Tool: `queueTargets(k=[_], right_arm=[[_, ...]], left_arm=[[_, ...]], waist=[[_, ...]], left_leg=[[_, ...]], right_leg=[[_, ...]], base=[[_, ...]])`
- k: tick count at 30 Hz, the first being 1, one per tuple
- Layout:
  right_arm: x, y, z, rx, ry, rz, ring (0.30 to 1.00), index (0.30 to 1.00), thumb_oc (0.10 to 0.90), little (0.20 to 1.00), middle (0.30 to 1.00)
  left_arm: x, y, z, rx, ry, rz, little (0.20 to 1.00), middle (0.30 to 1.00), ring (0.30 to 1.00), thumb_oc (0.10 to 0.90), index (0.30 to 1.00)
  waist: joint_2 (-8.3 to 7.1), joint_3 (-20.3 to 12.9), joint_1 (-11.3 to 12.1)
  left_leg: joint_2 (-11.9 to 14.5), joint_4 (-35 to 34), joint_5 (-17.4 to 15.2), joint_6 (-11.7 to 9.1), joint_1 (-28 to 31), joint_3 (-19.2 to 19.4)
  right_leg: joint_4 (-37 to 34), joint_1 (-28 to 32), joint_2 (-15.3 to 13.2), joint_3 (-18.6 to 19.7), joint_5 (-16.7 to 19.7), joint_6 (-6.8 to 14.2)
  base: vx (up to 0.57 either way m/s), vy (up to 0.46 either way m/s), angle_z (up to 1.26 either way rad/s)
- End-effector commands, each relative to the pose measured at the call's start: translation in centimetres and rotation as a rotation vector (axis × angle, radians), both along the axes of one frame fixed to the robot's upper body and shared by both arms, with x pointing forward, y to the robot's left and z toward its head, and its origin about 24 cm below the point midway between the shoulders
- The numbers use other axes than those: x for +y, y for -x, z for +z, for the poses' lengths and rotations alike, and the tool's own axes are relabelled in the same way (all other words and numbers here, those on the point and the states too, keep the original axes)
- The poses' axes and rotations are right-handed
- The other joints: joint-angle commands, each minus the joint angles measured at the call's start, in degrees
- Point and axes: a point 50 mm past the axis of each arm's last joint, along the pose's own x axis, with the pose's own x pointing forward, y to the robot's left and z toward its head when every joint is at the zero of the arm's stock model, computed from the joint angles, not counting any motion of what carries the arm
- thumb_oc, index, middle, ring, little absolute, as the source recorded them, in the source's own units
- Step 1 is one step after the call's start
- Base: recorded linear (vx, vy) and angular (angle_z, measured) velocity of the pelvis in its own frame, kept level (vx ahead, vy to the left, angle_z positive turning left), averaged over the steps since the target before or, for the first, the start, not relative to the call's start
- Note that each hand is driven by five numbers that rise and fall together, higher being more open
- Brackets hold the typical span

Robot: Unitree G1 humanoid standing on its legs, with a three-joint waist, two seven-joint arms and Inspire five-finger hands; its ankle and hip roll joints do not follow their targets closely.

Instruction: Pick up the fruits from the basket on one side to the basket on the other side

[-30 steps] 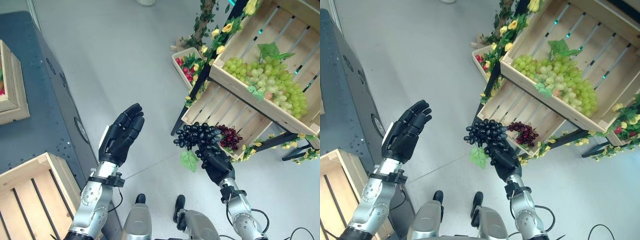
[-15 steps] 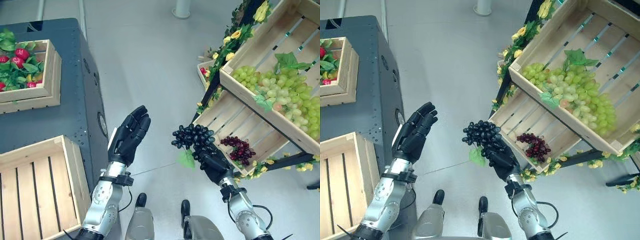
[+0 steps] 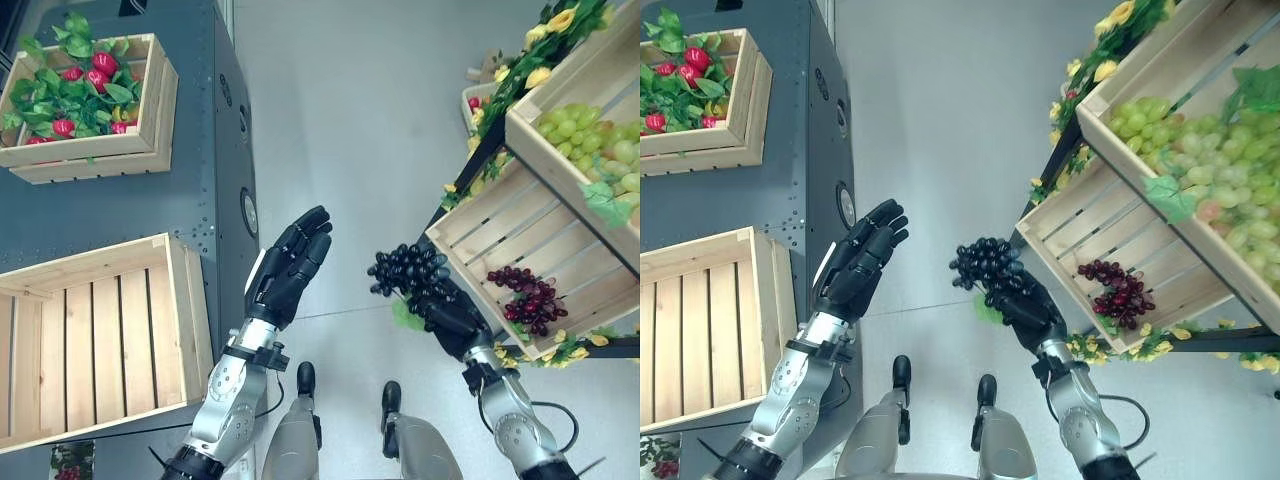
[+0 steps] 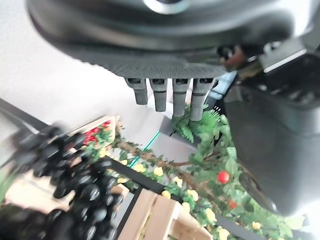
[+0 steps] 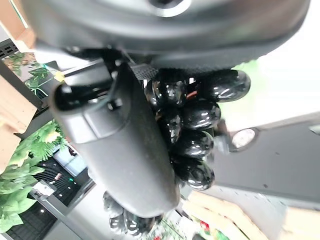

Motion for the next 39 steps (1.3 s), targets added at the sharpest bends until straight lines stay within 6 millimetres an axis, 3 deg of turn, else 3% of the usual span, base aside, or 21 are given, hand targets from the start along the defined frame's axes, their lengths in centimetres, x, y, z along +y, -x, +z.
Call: queueTargets(k=[1, 5, 7, 10, 17, 27, 34, 39], right_arm=[[-1.0, -2.4, 6.0, -0.357, -0.070, -0.093, 0.300, 0.300, 0.400, 0.300, 0.300], [-1.6, -3.5, 7.1, -0.390, -0.090, -0.128, 0.300, 0.300, 0.400, 0.300, 0.300], [-2.6, -5.3, 9.0, -0.425, -0.099, -0.180, 0.300, 0.300, 0.400, 0.300, 0.300], [-3.3, -6.3, 10.3, -0.445, -0.102, -0.230, 0.300, 0.300, 0.400, 0.300, 0.300], [-7.5, -7.8, 14.1, -0.515, -0.190, -0.482, 0.300, 0.300, 0.400, 0.300, 0.300], [-11.2, -6.3, 18.0, -0.653, -0.256, -0.750, 0.300, 0.300, 0.400, 0.300, 0.300], [-14.2, -5.4, 19.2, -0.544, -0.118, -0.996, 0.300, 0.300, 0.400, 0.300, 0.300], [-16.0, -5.1, 19.9, -0.399, 0.094, -1.215, 0.300, 0.300, 0.400, 0.300, 0.300]], left_arm=[[0.5, -0.4, 6.6, -0.336, 0.009, -0.022, 0.900, 0.900, 0.900, 0.800, 0.900], [0.3, -0.8, 7.3, -0.360, 0.003, -0.032, 0.900, 0.900, 0.900, 0.800, 0.900], [-0.2, -1.5, 8.3, -0.393, 0.002, -0.044, 0.900, 0.900, 0.900, 0.800, 0.900], [-0.5, -1.9, 8.9, -0.410, -0.003, -0.051, 0.900, 0.900, 0.900, 0.800, 0.900], [-1.4, -2.7, 9.8, -0.426, -0.030, -0.073, 0.900, 0.900, 0.900, 0.800, 0.900], [-1.5, -3.0, 10.0, -0.427, -0.025, -0.074, 0.900, 0.900, 0.900, 0.800, 0.900], [-1.3, -3.3, 10.1, -0.418, -0.033, -0.072, 0.900, 0.900, 0.900, 0.800, 0.900], [-1.8, -3.2, 10.1, -0.407, -0.049, -0.088, 0.900, 0.900, 0.900, 0.800, 0.900]], waist=[[-4.25, 2.57, 0.64], [-4.29, 4.62, 1.20], [-4.21, 6.63, 1.51], [-4.31, 7.65, 1.65], [-4.41, 8.22, 2.00], [-3.37, 8.22, 1.54], [-3.32, 8.22, 1.55], [-3.08, 8.22, 1.96]], left_leg=[[-0.98, 5.63, -5.39, 0.77, -1.26, -1.47], [-1.28, 7.79, -5.87, 0.97, -4.02, -2.15], [-1.46, 10.15, -5.98, 0.85, -7.56, -2.87], [-1.27, 11.72, -6.17, 0.65, -9.56, -3.17], [-1.10, 13.45, -5.79, 0.27, -16.03, -4.24], [-1.18, 16.68, -6.37, 0.15, -19.84, -4.83], [-1.17, 17.80, -6.68, 0.09, -20.75, -5.22], [-1.52, 16.89, -6.23, 0.28, -21.27, -5.58]], right_leg=[[-4.12, -2.42, -3.10, 2.56, 10.17, 0.39], [-2.88, -4.22, -2.79, 2.22, 10.12, 0.25], [-1.39, -6.64, -2.15, 1.89, 9.87, -0.35], [-0.64, -7.90, -1.79, 1.58, 9.68, -0.75], [-0.39, -12.19, -0.39, 0.18, 9.31, -1.91], [2.07, -14.88, 0.17, -0.70, 8.00, -2.91], [2.68, -15.36, 0.36, -0.83, 7.74, -3.06], [1.63, -15.63, 0.40, -1.28, 8.36, -3.09]], base=[[-0.05, -0.034, 0.02], [-0.08, -0.068, 0.07], [-0.12, -0.076, 0.04], [-0.08, -0.080, 0.07], [-0.04, -0.085, 0.02], [-0.01, -0.013, 0.00], [0.01, -0.025, 0.00], [0.03, -0.051, 0.01]])
